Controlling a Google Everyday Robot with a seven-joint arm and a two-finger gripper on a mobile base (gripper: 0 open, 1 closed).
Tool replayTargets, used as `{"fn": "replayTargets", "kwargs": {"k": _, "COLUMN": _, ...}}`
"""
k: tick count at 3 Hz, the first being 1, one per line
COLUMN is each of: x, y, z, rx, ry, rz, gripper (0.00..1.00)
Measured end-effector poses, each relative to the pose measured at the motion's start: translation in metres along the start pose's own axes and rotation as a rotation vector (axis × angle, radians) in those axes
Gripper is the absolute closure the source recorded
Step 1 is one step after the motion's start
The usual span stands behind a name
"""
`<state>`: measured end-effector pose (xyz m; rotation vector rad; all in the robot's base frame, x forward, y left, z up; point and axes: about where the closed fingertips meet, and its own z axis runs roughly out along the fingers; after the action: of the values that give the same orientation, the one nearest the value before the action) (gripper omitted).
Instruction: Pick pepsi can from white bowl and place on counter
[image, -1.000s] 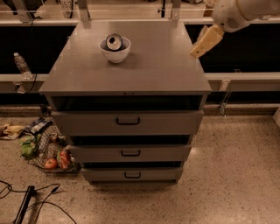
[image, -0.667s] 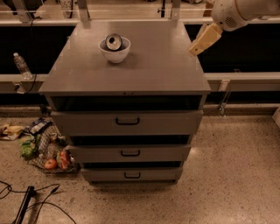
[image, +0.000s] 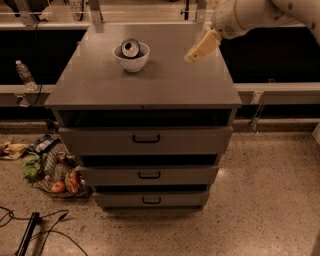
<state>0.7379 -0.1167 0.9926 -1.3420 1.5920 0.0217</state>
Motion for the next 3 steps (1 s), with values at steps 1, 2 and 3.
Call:
{"fn": "replayTargets", "kwargs": {"k": 1, "x": -0.03, "y": -0.015, "z": 0.041, "rx": -0.028, "ry": -0.105, "rz": -0.041, "gripper": 0.0}}
{"fn": "replayTargets", "kwargs": {"k": 2, "x": -0.068, "y": -0.026, "z": 0.074, "rx": -0.039, "ry": -0.224, "rz": -0.027, "gripper": 0.0}}
{"fn": "replayTargets", "kwargs": {"k": 3, "x": -0.098, "y": -0.026, "z": 0.103, "rx": -0.052, "ry": -0.314, "rz": 0.025, "gripper": 0.0}}
